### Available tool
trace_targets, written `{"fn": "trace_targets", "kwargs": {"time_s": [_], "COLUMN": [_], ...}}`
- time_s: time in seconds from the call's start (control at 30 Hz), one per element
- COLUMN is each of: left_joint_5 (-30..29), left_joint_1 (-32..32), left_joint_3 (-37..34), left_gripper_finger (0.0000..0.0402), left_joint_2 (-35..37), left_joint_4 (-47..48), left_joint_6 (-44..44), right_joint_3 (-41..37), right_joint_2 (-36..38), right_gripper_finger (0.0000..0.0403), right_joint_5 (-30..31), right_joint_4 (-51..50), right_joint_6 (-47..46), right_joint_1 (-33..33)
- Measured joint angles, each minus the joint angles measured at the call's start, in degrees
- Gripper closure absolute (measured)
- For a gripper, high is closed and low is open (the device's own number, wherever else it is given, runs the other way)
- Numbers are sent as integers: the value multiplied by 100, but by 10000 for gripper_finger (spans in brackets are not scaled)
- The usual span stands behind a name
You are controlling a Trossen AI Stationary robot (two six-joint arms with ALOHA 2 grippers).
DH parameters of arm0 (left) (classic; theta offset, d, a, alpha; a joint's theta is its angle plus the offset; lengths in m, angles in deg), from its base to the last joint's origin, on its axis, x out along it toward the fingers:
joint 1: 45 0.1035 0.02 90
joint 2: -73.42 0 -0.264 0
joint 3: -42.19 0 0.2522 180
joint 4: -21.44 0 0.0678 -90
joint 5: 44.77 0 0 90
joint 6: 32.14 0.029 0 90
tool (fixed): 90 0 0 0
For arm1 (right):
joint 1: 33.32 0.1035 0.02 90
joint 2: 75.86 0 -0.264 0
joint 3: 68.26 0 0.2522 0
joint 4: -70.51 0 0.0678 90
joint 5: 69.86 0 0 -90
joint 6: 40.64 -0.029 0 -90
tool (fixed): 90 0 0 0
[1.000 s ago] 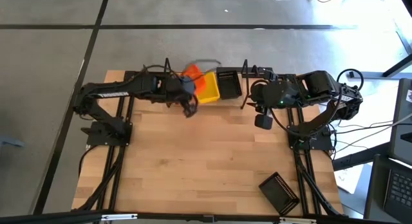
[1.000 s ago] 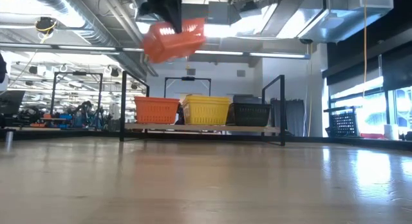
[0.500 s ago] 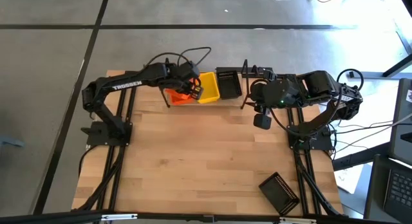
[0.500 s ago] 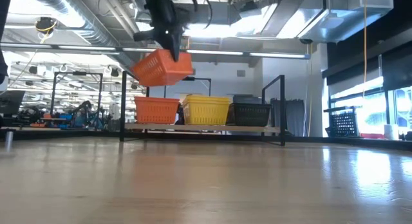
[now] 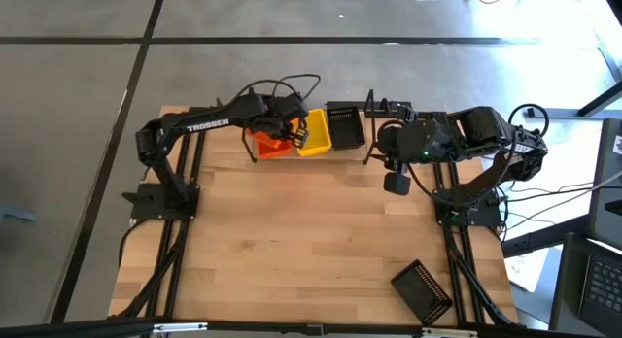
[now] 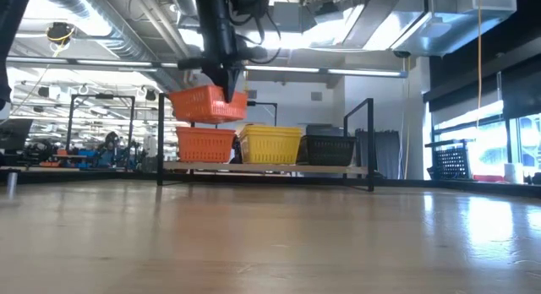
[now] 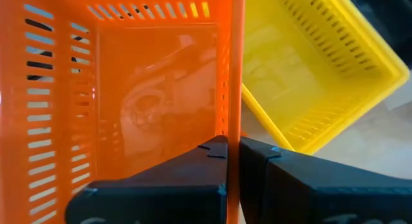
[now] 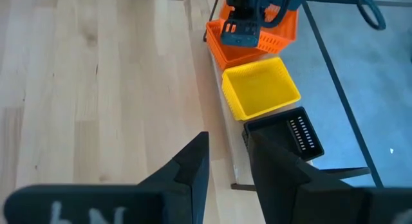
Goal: Stack baskets on shelf by color
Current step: Stack the orange bin on the stacked bins on the shelf
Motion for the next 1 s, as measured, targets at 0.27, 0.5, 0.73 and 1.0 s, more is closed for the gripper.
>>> {"fn": "trace_targets", "kwargs": {"time_s": [0.27, 0.5, 0.73, 1.0], "left_joint_5": [-42, -21, 93, 151], "left_joint_1": [0, 0, 0, -1], "left_joint_3": [0, 0, 0, 4], "left_gripper_finger": [401, 390, 356, 349], "left_joint_2": [-181, -245, -241, -176], "left_joint_4": [-33, -42, -39, -37], "left_joint_6": [167, 219, 143, 107], "right_joint_3": [0, 0, 0, 0], "right_joint_2": [0, 0, 0, 0], "right_gripper_finger": [296, 296, 296, 296], "right_joint_5": [0, 0, 0, 0], "right_joint_4": [0, -2, -2, -2], "right_joint_6": [158, 354, 422, 418], "right_joint_1": [1, 2, 0, 1]}}
